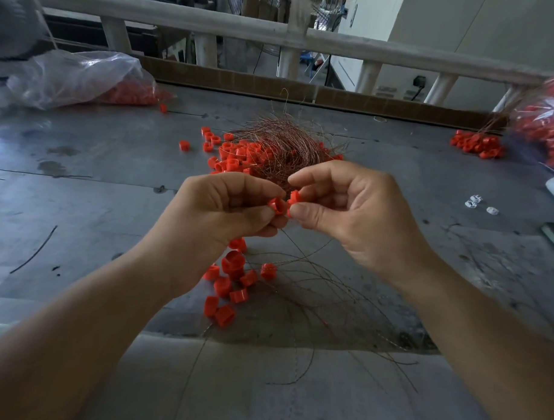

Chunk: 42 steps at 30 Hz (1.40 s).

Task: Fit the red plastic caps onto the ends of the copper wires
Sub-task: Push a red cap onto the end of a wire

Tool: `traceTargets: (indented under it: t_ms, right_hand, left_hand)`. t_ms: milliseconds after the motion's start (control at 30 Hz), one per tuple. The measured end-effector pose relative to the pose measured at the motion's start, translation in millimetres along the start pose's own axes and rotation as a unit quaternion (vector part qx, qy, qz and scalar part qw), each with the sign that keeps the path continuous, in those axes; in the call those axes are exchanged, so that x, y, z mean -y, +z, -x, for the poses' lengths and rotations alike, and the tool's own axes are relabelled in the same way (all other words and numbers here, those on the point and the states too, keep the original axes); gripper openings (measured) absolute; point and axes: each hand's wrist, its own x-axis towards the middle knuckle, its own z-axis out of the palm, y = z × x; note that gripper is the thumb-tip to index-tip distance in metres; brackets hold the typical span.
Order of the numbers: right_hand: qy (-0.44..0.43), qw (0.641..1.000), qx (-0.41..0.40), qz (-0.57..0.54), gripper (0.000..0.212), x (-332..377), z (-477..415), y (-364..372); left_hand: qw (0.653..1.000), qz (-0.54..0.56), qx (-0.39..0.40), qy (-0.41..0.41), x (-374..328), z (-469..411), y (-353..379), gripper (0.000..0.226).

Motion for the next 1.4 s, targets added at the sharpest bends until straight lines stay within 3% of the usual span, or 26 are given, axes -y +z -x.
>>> traceTargets:
  t_ms: [300, 867, 1167, 1400]
  right_hand:
    - [-0.044, 0.997, -0.017, 0.068, 0.023, -4.2, 1.3, 9.8]
    - [-0.06, 0.989, -0.028, 0.136, 0.021, -4.6, 1.5, 9.2]
    - [-0.062, 0.99, -0.024, 0.123, 0.023, -6.7, 3.5, 10.6]
    - [-0.087, 0.99, -0.016, 0.108, 0.03, -5.3, 1.4, 6.7]
  left_hand:
    - [1.0, -0.018, -0.019, -0.006, -1.6, -0.5, -0.8, 0.024]
    - [0.999, -0.032, 0.039, -0.006, -0.9, 0.5, -1.8, 0.028]
    - [0.996, -0.08, 0.032, 0.013, -3.1, 4.2, 0.3, 0.021]
    - [0.998, -0.045, 0.036, 0.0, -3.7, 4.8, 0.3, 0.026]
